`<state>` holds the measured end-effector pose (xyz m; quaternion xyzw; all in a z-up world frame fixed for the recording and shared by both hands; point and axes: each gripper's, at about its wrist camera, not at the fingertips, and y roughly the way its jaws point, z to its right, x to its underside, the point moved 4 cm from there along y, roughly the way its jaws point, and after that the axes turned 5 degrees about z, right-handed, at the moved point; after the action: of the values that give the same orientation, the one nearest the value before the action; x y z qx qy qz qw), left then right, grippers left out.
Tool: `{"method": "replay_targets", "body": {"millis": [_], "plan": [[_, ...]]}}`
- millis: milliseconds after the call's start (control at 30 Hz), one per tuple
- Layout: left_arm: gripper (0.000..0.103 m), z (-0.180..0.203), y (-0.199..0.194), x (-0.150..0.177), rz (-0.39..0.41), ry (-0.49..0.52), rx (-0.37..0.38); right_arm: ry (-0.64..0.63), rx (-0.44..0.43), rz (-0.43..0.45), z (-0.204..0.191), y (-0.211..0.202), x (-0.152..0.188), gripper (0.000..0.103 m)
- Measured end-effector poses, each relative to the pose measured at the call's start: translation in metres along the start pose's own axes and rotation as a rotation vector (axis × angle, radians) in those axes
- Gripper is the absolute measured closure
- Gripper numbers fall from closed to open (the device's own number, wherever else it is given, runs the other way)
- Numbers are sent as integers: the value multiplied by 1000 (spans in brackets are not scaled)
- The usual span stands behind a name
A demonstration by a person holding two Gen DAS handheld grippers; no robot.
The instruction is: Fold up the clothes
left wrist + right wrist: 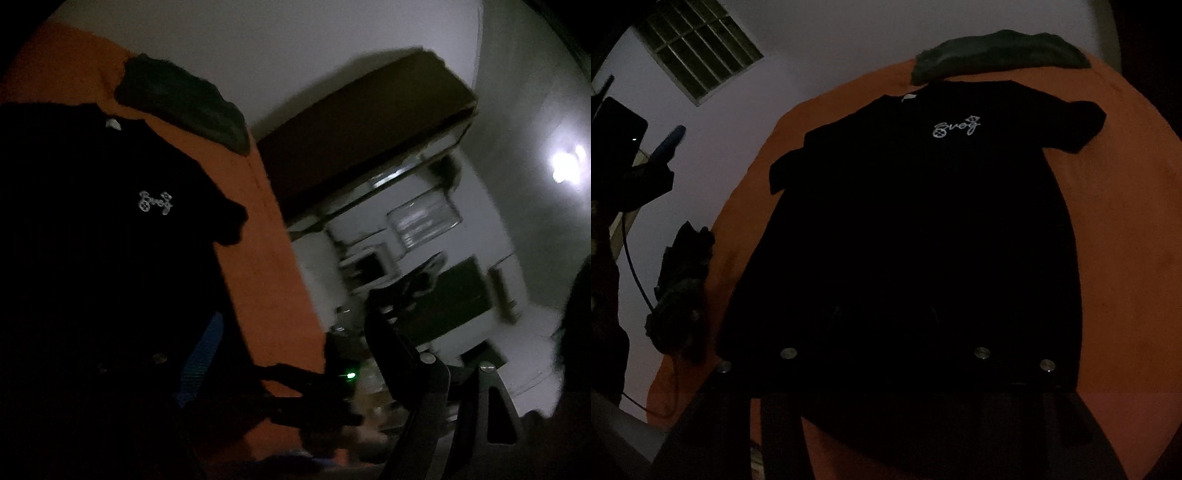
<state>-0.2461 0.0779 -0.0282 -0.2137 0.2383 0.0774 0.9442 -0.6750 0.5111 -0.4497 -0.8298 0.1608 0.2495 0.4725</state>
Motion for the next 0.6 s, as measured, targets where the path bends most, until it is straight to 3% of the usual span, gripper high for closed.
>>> {"method": "replay_targets", "body": {"millis": [233, 300, 333, 367, 467, 600], "plan": [[23, 9, 15, 10, -120, -36, 121, -9, 2, -27, 0, 9, 2, 55], [23, 7, 20, 12, -133, -38, 101, -2, 2, -33, 0, 12, 3, 55], [23, 6, 22, 13, -134, -16, 44, 2, 2, -37, 0, 13, 4, 55], [23, 5, 25, 15, -130, 31, -80, 3, 2, -38, 0, 14, 4, 55], [23, 6, 39, 26, -156, 270, -531, 4, 3, -43, 0, 16, 6, 55], [23, 15, 67, 51, -271, 495, -757, 8, 4, -56, 0, 19, 9, 54]]}}
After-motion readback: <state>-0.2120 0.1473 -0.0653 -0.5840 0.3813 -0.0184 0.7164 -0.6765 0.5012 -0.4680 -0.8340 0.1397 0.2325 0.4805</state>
